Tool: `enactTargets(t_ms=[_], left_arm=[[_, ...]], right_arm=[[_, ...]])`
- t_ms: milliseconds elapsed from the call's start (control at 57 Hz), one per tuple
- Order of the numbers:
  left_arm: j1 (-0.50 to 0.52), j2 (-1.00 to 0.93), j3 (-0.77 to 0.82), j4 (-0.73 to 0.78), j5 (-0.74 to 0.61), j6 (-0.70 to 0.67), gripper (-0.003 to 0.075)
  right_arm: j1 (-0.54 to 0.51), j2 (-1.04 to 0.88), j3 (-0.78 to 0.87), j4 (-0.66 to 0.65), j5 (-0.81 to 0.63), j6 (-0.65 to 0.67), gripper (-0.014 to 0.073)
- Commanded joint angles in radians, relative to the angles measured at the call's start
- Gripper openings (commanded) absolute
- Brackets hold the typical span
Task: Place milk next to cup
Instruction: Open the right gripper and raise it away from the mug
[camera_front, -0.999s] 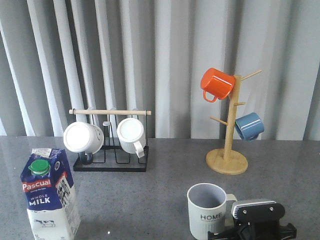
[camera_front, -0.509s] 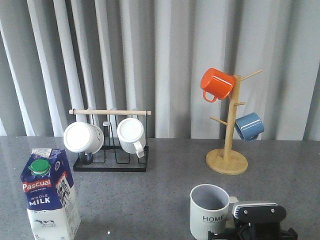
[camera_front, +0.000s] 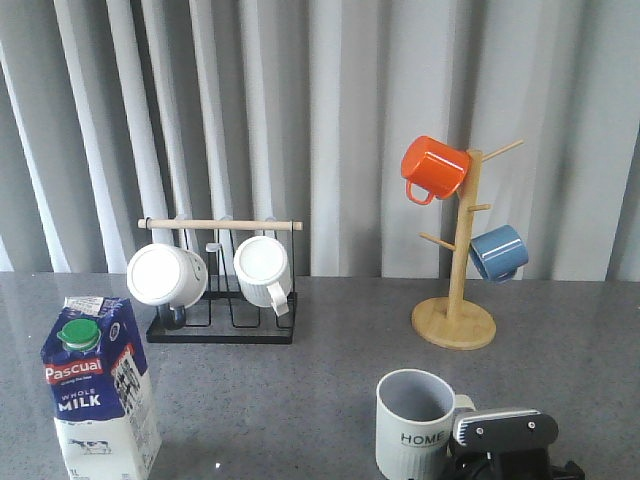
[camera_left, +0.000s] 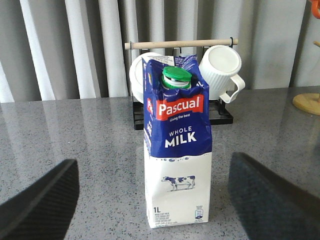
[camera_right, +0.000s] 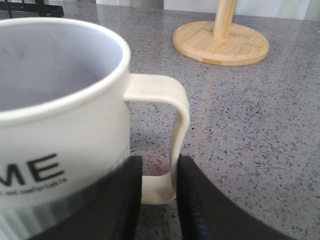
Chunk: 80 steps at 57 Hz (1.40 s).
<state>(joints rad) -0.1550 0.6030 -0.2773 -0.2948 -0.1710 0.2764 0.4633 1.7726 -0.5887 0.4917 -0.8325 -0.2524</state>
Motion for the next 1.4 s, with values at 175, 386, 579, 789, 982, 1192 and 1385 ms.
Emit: enactTargets(t_ms=[175,386,579,789,982,1192,1385], left_arm=[[-0.006,0.001,-0.025,-0.006,-0.070,-0.001,0.0590],[-0.006,0.001,-0.025,-0.006,-0.070,-0.001,0.0590],[-0.006,0.001,-0.025,-0.006,-0.069,-0.001,0.0590],[-0.006,0.001,-0.025,-0.006,-0.069,-0.001,0.0590],[-0.006,0.001,-0.025,-0.006,-0.069,-0.001,0.0590],[-0.006,0.001,-0.025,-0.006,-0.069,-0.001,0.0590],[-0.006,0.001,-0.025,-0.006,-0.069,-0.001,0.0590]], right_arm=[[0.001,-0.118,0.037,-0.019,-0.057,-0.011,0.0297],[0.001,-0.204,0.133,-0.020,-0.049,-0.014,0.0297],[0.000,-0.363,0.171,-0.027,0.135,-0.072,0.0297],[0.000,-0.574,0.167,0.021,0.315,-0.204,0.0283],[-0.004,-0.775,0.136,0.154,0.424,-0.454,0.0214],[-0.102,-0.858,0.046,0.438,0.680,-0.837,0.0180],[-0.221,-0.927,0.043,0.628,0.704,-1.135,0.0181]])
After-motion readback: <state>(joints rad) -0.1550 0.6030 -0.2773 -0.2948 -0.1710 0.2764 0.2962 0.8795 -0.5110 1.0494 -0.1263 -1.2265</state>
